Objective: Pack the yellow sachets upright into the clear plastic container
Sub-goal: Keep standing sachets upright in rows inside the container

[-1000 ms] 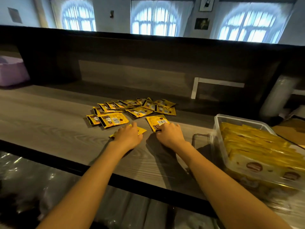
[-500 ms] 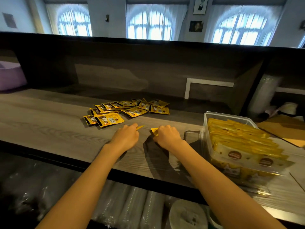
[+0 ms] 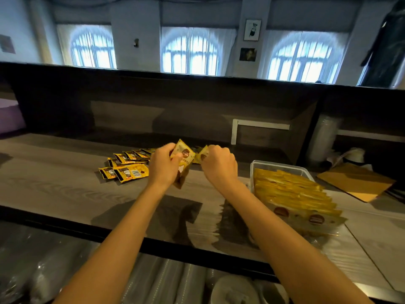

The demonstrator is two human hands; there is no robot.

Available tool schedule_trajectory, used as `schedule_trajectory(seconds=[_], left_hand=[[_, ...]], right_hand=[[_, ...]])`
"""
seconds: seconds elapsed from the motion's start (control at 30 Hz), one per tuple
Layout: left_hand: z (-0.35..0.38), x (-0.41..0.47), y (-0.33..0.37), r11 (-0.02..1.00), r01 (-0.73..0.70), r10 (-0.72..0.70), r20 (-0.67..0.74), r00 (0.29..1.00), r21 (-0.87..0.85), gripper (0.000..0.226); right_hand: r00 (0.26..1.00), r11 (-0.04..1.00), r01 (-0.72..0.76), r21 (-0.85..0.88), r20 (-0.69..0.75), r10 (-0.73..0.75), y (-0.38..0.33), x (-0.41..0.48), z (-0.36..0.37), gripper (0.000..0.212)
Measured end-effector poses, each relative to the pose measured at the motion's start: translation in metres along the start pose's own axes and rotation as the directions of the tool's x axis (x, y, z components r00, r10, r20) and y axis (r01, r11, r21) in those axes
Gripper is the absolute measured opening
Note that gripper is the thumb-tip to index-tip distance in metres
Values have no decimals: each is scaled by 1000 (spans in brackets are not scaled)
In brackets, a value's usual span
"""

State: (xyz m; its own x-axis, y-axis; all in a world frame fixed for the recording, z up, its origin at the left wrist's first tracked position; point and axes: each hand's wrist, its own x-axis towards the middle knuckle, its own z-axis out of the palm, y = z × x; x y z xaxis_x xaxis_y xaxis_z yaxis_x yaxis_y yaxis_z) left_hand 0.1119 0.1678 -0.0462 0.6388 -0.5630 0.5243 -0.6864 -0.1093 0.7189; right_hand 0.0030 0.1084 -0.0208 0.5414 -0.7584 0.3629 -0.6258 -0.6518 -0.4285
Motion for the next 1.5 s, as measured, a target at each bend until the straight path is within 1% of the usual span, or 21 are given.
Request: schedule_trajectory(seconds=[0.13, 0.2, 0.27, 0.37, 0.43, 0.53, 0.63, 0.73, 0.87, 0.97, 1.03, 1.13, 1.2, 1.27, 1.33, 1.43, 1.5], left_hand=[[0, 10, 29, 995, -6, -3, -87, 996, -102, 7], [3, 16, 44, 983, -29, 7, -122, 992, -181, 18], [8, 19, 61, 968, -82, 50, -141, 989, -238, 26], [23, 23, 84, 951, -170, 147, -104, 984, -257, 39], [36, 24, 97, 953, -209, 198, -72, 978, -219, 35], [59, 23, 113, 944, -219, 221, -22, 975, -245, 27], [82, 20, 122, 927, -225, 250, 49, 967, -302, 22], [102, 17, 125, 898, -187, 264, 149, 953, -398, 21], [119, 10, 119, 882, -97, 270, 325, 906, -461, 16], [127, 7, 112, 885, 4, 239, 463, 854, -465, 15], [129, 6, 107, 896, 69, 208, 553, 807, -438, 14], [131, 7, 101, 920, 92, 187, 635, 750, -381, 19], [133, 6, 98, 938, 72, 184, 667, 722, -338, 19], [135, 5, 96, 967, -3, 181, 678, 712, -255, 21], [139, 4, 95, 983, -87, 173, 676, 716, -159, 24], [141, 6, 96, 988, -117, 155, 651, 743, -102, 24], [141, 7, 97, 988, -134, 150, 650, 745, -74, 23]], right_hand=[[984, 984, -46, 173, -163, 75, 0, 15, -32, 22], [961, 967, -29, 254, -260, 97, 8, 20, -50, 23], [922, 957, 24, 290, -377, 91, 20, 21, -69, 25], [872, 963, 81, 258, -487, 57, 43, 18, -95, 30], [851, 968, 77, 239, -521, 61, 62, 16, -108, 28], [834, 958, 15, 285, -533, 145, 92, 13, -121, 26], [831, 905, -53, 422, -484, 274, 120, 10, -125, 27], [818, 827, -102, 552, -427, 386, 142, 6, -124, 27], [831, 765, -138, 629, -346, 435, 163, 1, -118, 29], [861, 769, -155, 620, -298, 413, 173, 1, -108, 27], [888, 768, -179, 615, -235, 394, 176, 2, -101, 27], [921, 796, -203, 570, -166, 353, 178, 1, -95, 27], [939, 822, -212, 528, -122, 320, 180, -1, -95, 26], [959, 854, -225, 468, -50, 280, 184, -3, -96, 25], [965, 881, -252, 401, 39, 259, 188, -7, -98, 24], [955, 909, -284, 304, 169, 242, 194, -13, -100, 25], [952, 921, -275, 277, 215, 219, 197, -16, -103, 27]])
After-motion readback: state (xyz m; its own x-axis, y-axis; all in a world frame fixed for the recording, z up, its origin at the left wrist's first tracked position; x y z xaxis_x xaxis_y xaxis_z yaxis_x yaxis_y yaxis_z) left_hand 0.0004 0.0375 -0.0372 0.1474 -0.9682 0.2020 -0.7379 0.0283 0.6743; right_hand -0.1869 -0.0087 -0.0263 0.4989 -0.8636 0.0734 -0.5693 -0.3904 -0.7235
